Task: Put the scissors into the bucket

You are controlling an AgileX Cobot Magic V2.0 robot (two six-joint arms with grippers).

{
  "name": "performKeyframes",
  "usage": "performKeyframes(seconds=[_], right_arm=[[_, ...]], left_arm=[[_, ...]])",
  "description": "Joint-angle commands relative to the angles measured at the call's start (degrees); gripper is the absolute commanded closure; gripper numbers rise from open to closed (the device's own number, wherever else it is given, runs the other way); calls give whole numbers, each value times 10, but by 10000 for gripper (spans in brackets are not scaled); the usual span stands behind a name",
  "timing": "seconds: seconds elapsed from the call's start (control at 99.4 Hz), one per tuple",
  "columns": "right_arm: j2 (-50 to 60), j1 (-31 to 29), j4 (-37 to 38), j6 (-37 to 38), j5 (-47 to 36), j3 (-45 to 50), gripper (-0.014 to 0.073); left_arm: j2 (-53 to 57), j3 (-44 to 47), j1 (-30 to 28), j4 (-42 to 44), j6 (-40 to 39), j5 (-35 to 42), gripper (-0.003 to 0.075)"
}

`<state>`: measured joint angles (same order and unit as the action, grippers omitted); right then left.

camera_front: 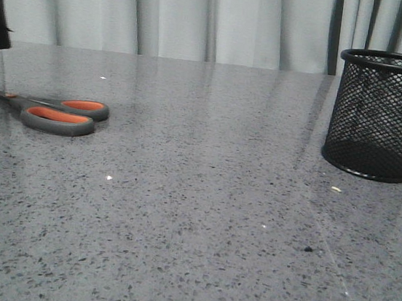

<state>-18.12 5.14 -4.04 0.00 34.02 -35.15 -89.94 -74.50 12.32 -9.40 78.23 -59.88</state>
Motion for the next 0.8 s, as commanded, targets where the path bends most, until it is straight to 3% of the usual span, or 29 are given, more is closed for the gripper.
performKeyframes(seconds=[0.0,0.342,0.473,0.794], right_arm=[[-12,0,-2,-4,-46,-20,199],[-12,0,-2,-4,-36,-20,199],[-12,0,-2,-4,-36,-18,199],[-12,0,-2,-4,-32,-17,199]], left_arm=[[-6,-44,6,-24,47,-8,278],[-81,-104,6,-43,72,-45,278],[-90,-104,6,-56,129,-60,278],[-112,-108,3,-55,130,-68,278]])
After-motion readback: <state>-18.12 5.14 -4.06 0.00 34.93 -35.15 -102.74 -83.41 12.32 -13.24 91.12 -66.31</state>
